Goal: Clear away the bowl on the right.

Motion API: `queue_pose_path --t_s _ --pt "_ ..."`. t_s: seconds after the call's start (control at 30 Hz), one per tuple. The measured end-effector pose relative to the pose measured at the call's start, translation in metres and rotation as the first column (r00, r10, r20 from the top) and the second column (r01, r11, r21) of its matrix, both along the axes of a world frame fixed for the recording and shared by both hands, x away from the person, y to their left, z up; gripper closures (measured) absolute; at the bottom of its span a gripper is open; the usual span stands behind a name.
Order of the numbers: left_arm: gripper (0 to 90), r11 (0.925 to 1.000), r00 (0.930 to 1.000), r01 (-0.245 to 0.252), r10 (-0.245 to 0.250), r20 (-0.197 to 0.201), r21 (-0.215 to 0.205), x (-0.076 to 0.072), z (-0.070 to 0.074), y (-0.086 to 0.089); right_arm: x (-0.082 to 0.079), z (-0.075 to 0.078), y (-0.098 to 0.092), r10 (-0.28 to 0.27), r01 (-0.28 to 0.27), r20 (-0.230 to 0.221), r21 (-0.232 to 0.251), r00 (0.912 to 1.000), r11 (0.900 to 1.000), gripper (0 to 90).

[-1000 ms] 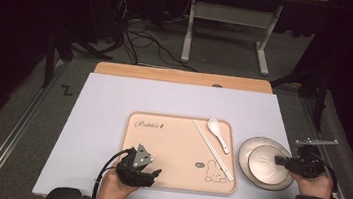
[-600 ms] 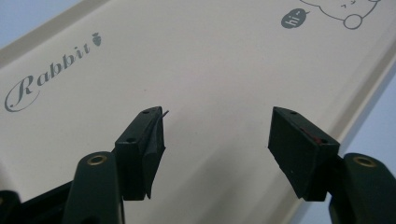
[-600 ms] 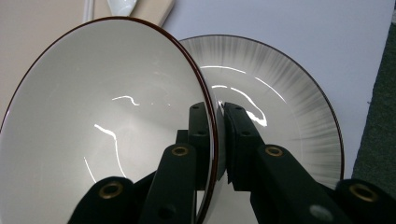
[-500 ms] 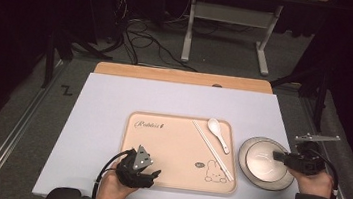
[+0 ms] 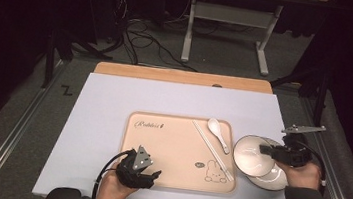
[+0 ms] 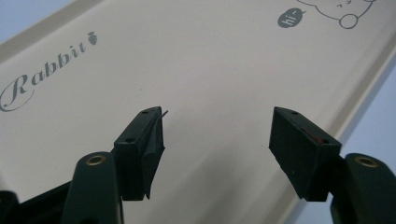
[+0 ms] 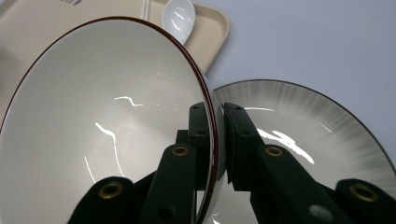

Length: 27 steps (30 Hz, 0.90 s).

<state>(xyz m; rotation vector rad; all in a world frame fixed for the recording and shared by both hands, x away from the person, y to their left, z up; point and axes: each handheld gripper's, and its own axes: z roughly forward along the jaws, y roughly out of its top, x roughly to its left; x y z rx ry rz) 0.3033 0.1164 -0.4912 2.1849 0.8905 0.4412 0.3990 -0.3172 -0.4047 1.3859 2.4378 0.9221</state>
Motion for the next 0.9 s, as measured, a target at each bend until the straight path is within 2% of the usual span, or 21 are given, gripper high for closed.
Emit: queue_pose_path --t_s 0.27,0.53,0.67,0.77,0.9 --pt "36.2 1.0 0.9996 -0.005 0.005 0.028 -0.003 -0.005 0.003 0.003 0.013 -0.007 0.033 0.051 -0.051 -0.033 0.006 0.9982 0.999 83.3" --pt "35.8 0.9998 0.9998 -0.009 0.009 0.016 -0.015 -0.003 0.004 0.006 0.026 -0.01 0.07 0.108 -0.107 -0.056 0.013 0.9926 0.994 83.3" --pt "35.8 0.9995 0.9998 -0.014 0.015 0.011 -0.028 -0.003 0.004 0.008 0.037 -0.017 0.083 0.113 -0.112 -0.078 0.012 0.9906 0.994 83.2" --pt "35.9 0.9993 0.9998 -0.02 0.02 0.008 -0.031 -0.002 0.004 0.009 0.044 -0.02 0.092 0.121 -0.119 -0.09 0.03 0.9886 0.992 83.3" --pt "36.2 0.999 0.9996 -0.025 0.025 0.008 -0.038 -0.002 0.004 0.009 0.053 -0.021 0.106 0.124 -0.123 -0.093 0.022 0.9879 0.992 83.2"
